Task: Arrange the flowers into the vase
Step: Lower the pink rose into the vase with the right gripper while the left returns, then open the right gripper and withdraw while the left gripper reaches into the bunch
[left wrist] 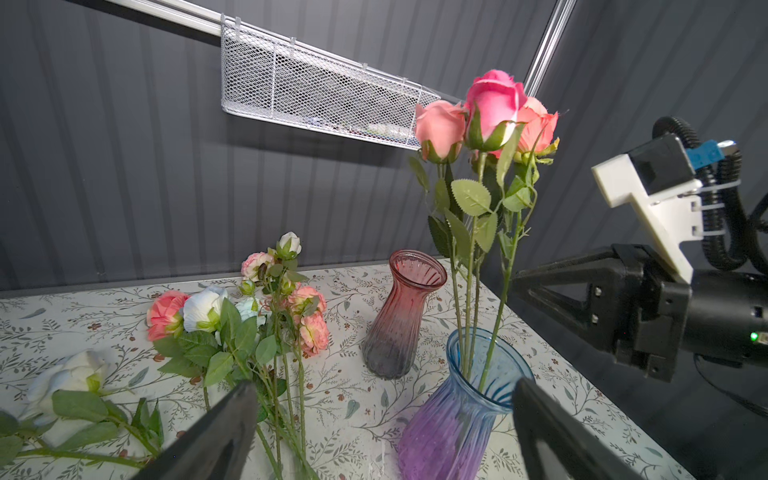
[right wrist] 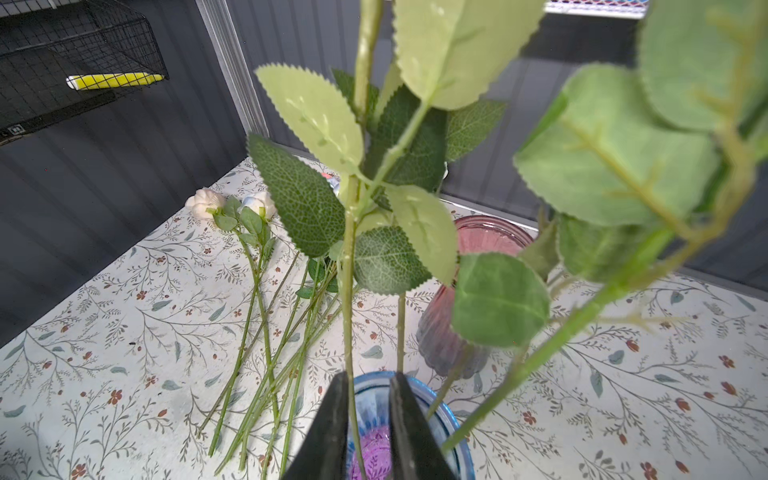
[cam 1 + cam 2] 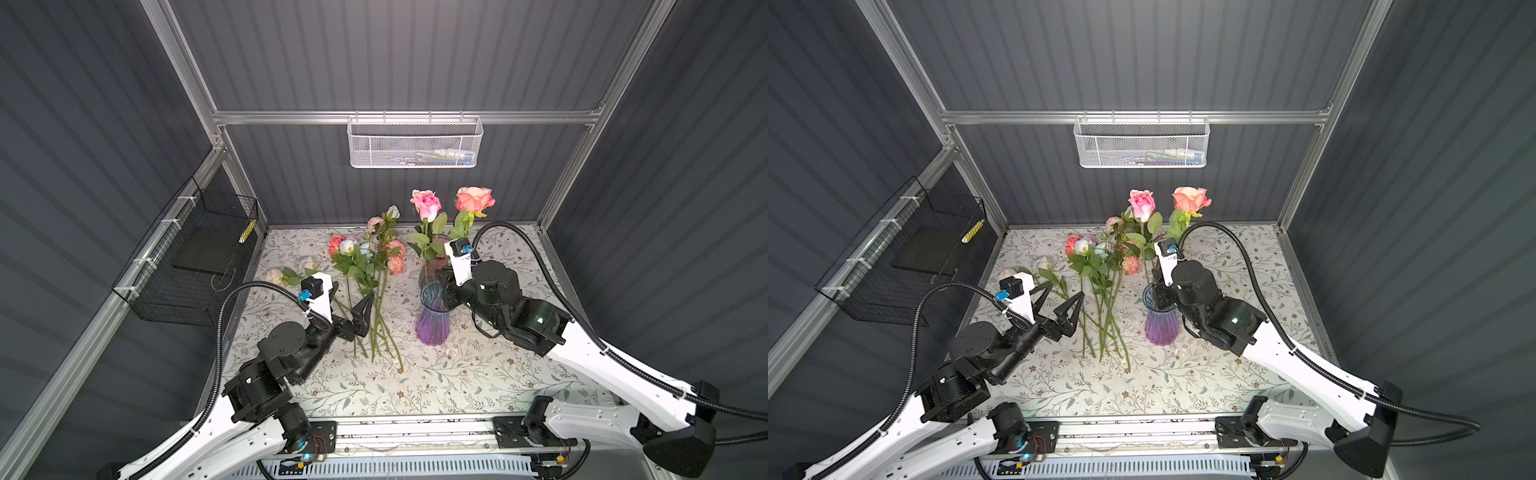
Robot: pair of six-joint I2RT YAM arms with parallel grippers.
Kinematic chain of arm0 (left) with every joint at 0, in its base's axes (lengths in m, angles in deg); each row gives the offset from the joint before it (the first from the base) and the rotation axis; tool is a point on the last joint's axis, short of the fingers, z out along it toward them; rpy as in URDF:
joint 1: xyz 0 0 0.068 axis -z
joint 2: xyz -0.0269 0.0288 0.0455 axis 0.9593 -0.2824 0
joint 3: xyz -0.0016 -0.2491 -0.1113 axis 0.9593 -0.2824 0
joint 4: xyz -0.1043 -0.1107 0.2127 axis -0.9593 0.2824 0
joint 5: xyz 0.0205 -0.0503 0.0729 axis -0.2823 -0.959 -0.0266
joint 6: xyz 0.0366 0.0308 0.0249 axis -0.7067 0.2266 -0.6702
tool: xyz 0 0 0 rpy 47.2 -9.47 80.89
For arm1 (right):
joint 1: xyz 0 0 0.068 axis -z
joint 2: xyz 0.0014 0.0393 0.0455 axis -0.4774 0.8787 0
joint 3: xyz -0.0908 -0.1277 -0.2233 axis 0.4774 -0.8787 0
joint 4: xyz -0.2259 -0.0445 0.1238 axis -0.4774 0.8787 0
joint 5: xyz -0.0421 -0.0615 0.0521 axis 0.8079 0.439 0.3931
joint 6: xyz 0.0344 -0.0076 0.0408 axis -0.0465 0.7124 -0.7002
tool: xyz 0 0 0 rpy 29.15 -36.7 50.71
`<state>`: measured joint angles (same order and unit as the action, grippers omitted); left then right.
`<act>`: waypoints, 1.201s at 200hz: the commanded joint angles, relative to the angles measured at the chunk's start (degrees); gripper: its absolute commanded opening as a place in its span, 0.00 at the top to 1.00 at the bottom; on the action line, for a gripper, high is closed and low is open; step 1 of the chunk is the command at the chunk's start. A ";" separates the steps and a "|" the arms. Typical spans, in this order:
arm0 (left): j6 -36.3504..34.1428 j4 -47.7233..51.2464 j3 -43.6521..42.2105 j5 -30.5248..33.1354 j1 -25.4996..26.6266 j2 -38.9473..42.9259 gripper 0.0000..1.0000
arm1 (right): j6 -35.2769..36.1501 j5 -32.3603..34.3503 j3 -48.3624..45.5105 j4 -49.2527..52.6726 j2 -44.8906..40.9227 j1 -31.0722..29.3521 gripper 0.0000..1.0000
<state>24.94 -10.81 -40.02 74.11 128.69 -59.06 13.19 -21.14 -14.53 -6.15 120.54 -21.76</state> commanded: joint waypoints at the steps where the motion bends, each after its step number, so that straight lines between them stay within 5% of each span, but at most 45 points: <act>1: 0.77 -0.29 -0.68 1.27 0.30 -0.51 0.04 | -2.78 -1.61 -1.02 -0.75 -5.28 0.03 0.76; 23: 1.34 -0.78 -2.09 4.00 0.29 -1.93 0.04 | -4.48 -3.28 -2.04 0.02 -9.92 -0.17 0.72; 65: 6.82 1.78 -5.04 19.66 0.04 -8.96 0.04 | -5.87 0.82 -5.71 3.10 -19.25 -0.14 0.64; 81: 8.96 4.80 -3.54 14.29 -3.37 -13.91 0.03 | -6.53 6.59 -10.03 3.03 -22.26 0.23 0.63; 95: 12.42 7.71 -1.28 2.62 -10.62 -19.26 0.05 | -9.69 12.01 -17.21 -0.85 -25.88 1.11 0.58; 115: 15.16 9.94 2.33 -14.86 -21.90 -28.11 0.11 | -15.18 7.76 -24.27 -2.62 -29.76 5.90 0.57; 126: 15.53 11.53 4.78 -19.14 -24.55 -33.22 0.13 | -17.66 4.56 -26.69 -2.40 -30.61 9.26 0.57; 169: 15.35 16.21 14.18 -18.71 -27.67 -49.42 0.42 | -22.45 -4.11 -31.40 -2.89 -30.96 16.22 0.60; 240: 15.11 20.89 21.96 -8.37 -32.62 -64.34 0.59 | -23.33 -6.69 -35.46 -4.36 -32.67 16.55 0.60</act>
<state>39.75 6.04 -20.68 61.48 97.00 -121.03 -9.17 -26.34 -48.74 -9.13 88.93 -5.42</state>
